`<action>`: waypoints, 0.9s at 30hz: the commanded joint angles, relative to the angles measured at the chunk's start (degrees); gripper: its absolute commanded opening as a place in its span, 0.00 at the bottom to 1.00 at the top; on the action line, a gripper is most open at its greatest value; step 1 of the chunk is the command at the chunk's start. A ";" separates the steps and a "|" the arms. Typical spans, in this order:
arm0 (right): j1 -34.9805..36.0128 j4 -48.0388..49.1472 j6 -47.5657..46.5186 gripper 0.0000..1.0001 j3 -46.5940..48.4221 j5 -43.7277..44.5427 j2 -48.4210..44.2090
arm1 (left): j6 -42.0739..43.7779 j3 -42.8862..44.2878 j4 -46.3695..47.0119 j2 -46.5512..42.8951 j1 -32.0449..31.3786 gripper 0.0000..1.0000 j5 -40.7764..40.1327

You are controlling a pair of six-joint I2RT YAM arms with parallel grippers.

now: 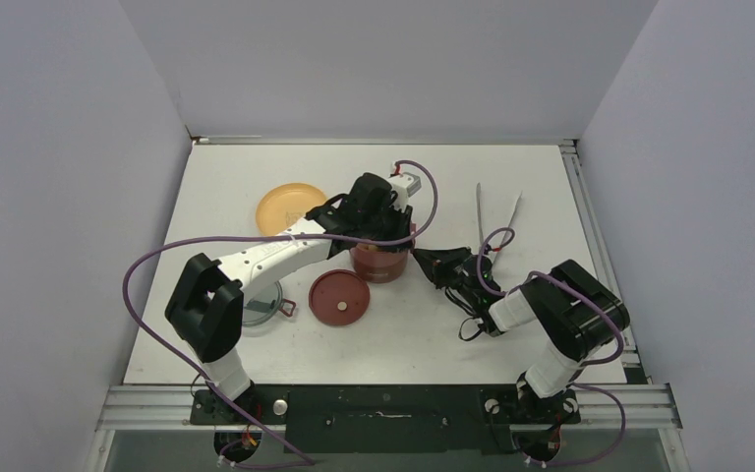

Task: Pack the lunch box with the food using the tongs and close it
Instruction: Close the fastener on the packing box.

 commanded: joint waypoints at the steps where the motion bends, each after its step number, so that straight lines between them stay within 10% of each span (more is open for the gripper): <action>1: 6.43 12.85 3.71 0.05 1.43 -12.03 1.67 | -3.56 -3.00 -0.82 5.27 -2.12 0.00 8.79; 27: 8.80 13.86 5.02 0.05 4.50 -10.75 3.95 | -4.27 -3.66 0.79 5.88 -2.21 0.00 10.46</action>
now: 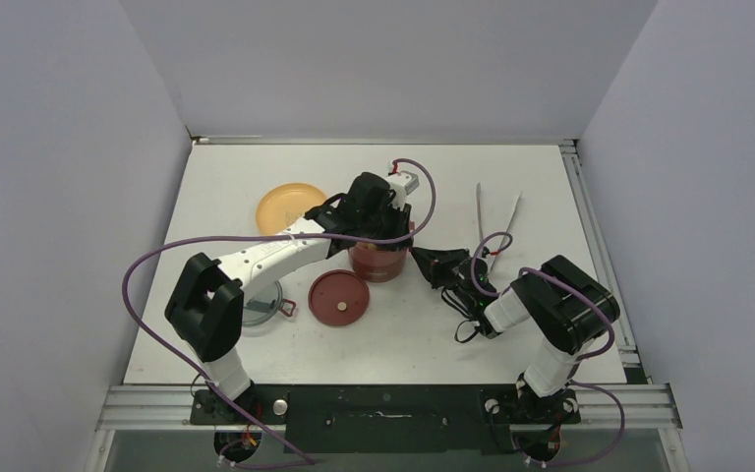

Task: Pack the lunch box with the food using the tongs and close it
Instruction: Close the fastener on the packing box.

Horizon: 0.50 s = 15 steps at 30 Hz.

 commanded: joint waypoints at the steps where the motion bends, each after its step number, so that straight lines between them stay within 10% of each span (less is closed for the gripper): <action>1: 6.99 8.68 0.45 0.05 4.67 -14.44 0.42 | -3.36 -3.28 -0.14 5.85 -2.74 0.00 10.58; 15: 7.30 2.92 -2.13 0.05 2.24 -10.48 -4.71 | -2.53 -3.23 -3.21 3.84 -1.97 0.00 4.86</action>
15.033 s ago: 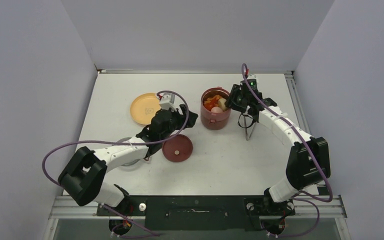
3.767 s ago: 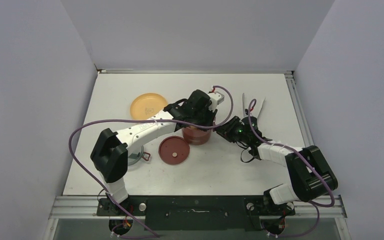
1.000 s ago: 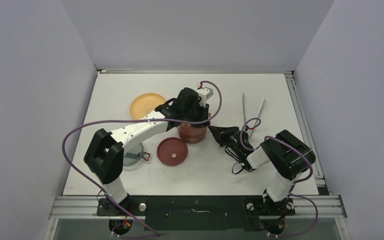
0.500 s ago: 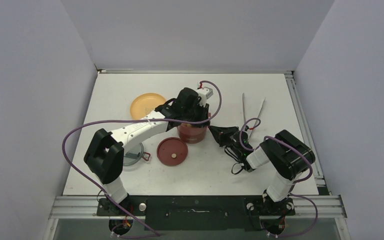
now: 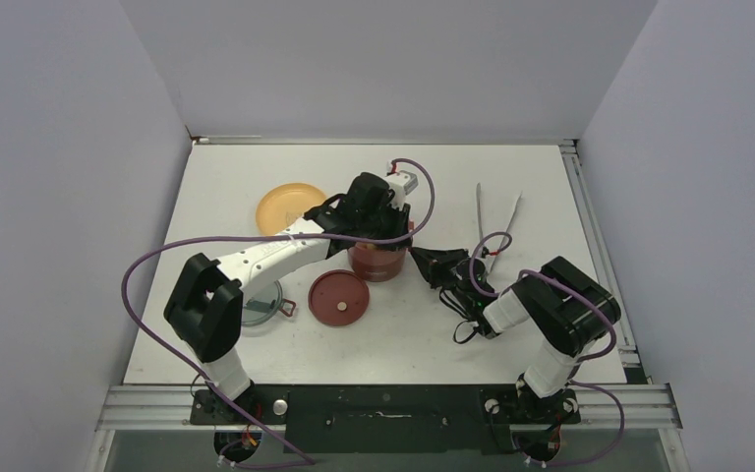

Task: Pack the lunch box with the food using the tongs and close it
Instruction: Close the fastener on the packing box.

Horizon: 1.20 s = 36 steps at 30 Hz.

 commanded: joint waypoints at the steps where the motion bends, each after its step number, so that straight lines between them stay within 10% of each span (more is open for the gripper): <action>1: 6.08 1.71 -2.56 0.05 1.21 -11.77 -6.07 | -2.24 -2.88 -4.13 3.57 -1.93 0.00 4.43; 14: 2.05 -43.39 -19.17 0.20 1.84 8.28 -39.95 | -1.09 -1.21 -9.72 -1.04 -0.85 0.05 -4.20; 28: -12.90 -59.57 -39.12 0.39 7.85 1.76 -46.26 | 0.63 8.99 -12.09 -3.99 -0.51 0.65 -2.66; 36: -21.57 -58.92 -47.42 0.43 10.33 -7.71 -42.44 | 1.77 9.64 -12.59 -9.49 1.15 0.83 1.43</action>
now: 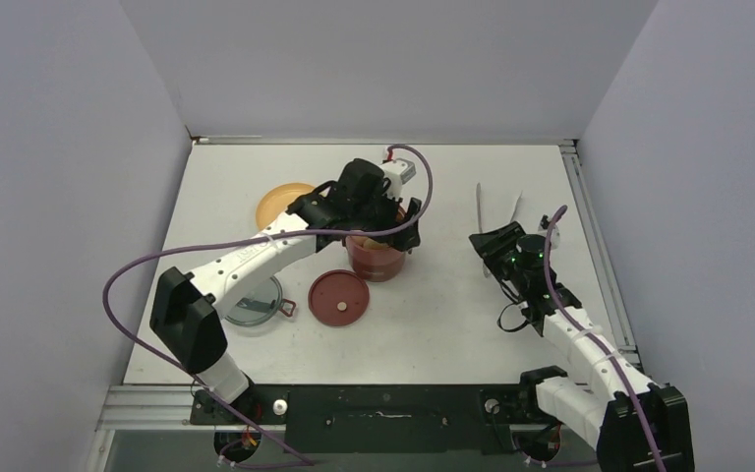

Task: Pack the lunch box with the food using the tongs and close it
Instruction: Close the fastener on the packing box.

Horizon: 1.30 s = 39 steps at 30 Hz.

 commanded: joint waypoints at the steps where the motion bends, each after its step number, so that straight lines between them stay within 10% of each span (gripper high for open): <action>1: -4.26 0.34 -7.50 0.44 3.45 -6.62 1.72 | 0.71 1.54 -0.74 -6.55 2.35 0.84 3.59; 15: -13.67 -7.86 -25.23 0.52 12.34 -13.96 5.26 | -2.80 -22.58 -8.13 -26.64 24.01 0.84 -2.41; 24: -13.67 -8.77 -26.07 0.54 9.26 -19.12 5.04 | -10.76 -38.03 -0.72 -28.10 24.45 0.68 0.17; 39: -13.66 -7.04 -24.29 0.54 6.42 -21.30 5.88 | -11.90 -37.74 2.31 -12.14 20.63 0.47 -3.90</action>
